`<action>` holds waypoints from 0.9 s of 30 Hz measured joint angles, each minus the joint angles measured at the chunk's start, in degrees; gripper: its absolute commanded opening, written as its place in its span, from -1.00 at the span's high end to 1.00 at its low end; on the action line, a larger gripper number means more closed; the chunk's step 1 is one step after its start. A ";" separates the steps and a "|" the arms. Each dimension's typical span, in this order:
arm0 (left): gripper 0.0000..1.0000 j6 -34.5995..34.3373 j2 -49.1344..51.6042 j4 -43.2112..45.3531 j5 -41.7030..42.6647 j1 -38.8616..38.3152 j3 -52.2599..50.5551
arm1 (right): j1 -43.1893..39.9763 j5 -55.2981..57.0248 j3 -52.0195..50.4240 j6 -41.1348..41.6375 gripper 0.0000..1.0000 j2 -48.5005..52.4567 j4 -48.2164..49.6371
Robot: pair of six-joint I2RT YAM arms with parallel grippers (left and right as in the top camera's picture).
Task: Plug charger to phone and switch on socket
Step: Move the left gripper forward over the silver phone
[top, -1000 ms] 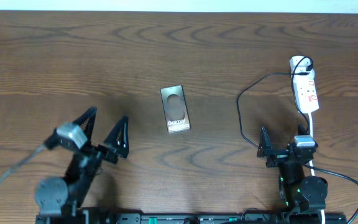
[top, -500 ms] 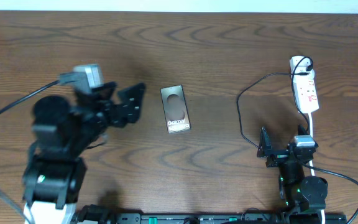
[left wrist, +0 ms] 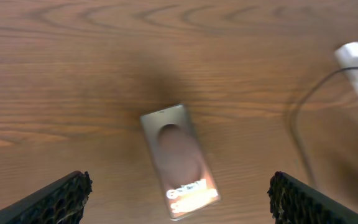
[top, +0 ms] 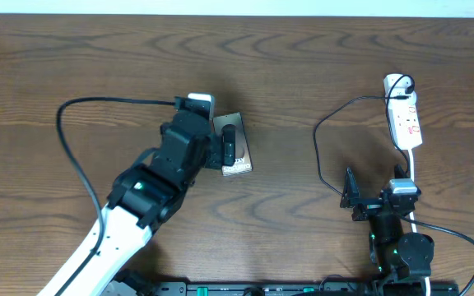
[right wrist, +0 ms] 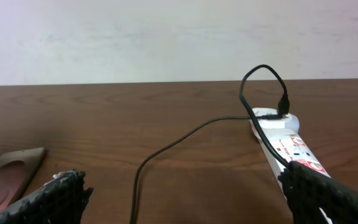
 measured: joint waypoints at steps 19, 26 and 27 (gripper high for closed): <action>-0.94 -10.01 14.16 2.14 -1.16 0.00 0.66 | 0.00 0.00 0.00 0.00 -0.99 0.00 0.00; -0.96 -13.66 26.49 1.88 -0.55 0.00 8.61 | 0.00 0.00 0.00 0.00 -0.99 0.00 0.02; -0.96 -14.08 27.82 1.90 0.52 0.00 9.81 | 0.00 0.00 0.00 0.00 -0.98 0.00 0.00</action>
